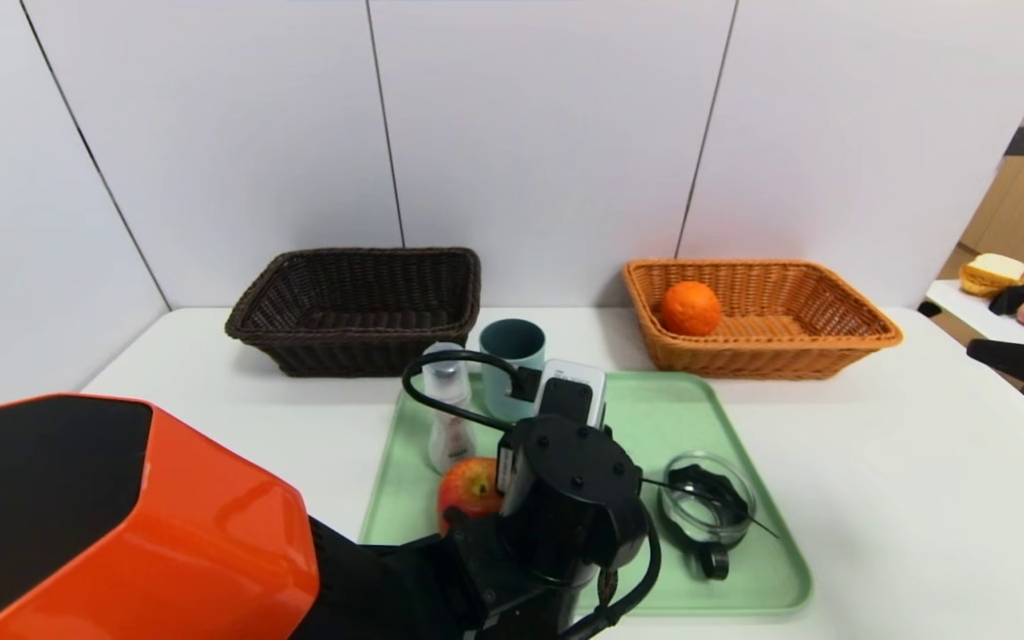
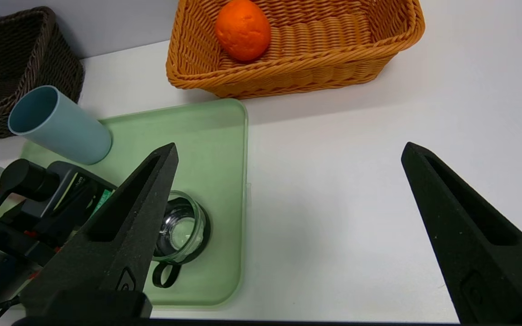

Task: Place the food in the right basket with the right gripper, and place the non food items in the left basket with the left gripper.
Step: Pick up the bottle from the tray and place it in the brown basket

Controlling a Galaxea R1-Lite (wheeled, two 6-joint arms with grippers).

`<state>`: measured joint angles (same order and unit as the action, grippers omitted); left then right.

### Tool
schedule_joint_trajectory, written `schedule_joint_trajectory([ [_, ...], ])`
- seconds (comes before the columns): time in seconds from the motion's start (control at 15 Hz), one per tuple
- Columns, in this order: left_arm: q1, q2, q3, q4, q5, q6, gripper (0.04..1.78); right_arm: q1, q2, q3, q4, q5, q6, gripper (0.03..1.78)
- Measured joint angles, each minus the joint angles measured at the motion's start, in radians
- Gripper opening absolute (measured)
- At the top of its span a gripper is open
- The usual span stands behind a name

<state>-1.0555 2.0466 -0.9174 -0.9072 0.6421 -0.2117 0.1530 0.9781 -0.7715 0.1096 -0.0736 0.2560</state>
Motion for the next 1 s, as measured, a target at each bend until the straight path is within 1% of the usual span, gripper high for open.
schedule_joint_trajectory([
  [0.13,-0.002,-0.003,-0.01,0.005,-0.006,-0.001,0.62,0.0,-0.008,0.006,0.0,0.01,0.0,1.7],
  [0.33,-0.002,-0.021,-0.029,0.017,-0.02,0.001,0.62,0.0,-0.021,0.018,0.001,0.01,0.001,1.7],
  [0.47,-0.004,-0.057,-0.077,0.073,-0.035,0.001,0.62,0.0,-0.029,0.025,0.001,0.009,0.002,1.7],
  [0.67,-0.007,-0.144,-0.217,0.24,-0.064,-0.009,0.62,0.0,-0.031,0.027,0.0,0.009,0.006,1.7],
  [0.8,-0.002,-0.209,-0.333,0.37,-0.103,-0.023,0.62,0.0,-0.029,0.028,0.0,0.01,0.007,1.7],
  [0.87,0.017,-0.24,-0.404,0.445,-0.131,-0.034,0.62,0.0,-0.026,0.029,0.001,0.01,0.007,1.7],
  [0.93,0.054,-0.267,-0.472,0.518,-0.156,-0.041,0.62,0.0,-0.023,0.029,0.0,0.009,0.007,1.7],
  [1.0,0.109,-0.291,-0.536,0.591,-0.185,-0.044,0.62,0.0,-0.02,0.029,0.001,0.009,0.008,1.7],
])
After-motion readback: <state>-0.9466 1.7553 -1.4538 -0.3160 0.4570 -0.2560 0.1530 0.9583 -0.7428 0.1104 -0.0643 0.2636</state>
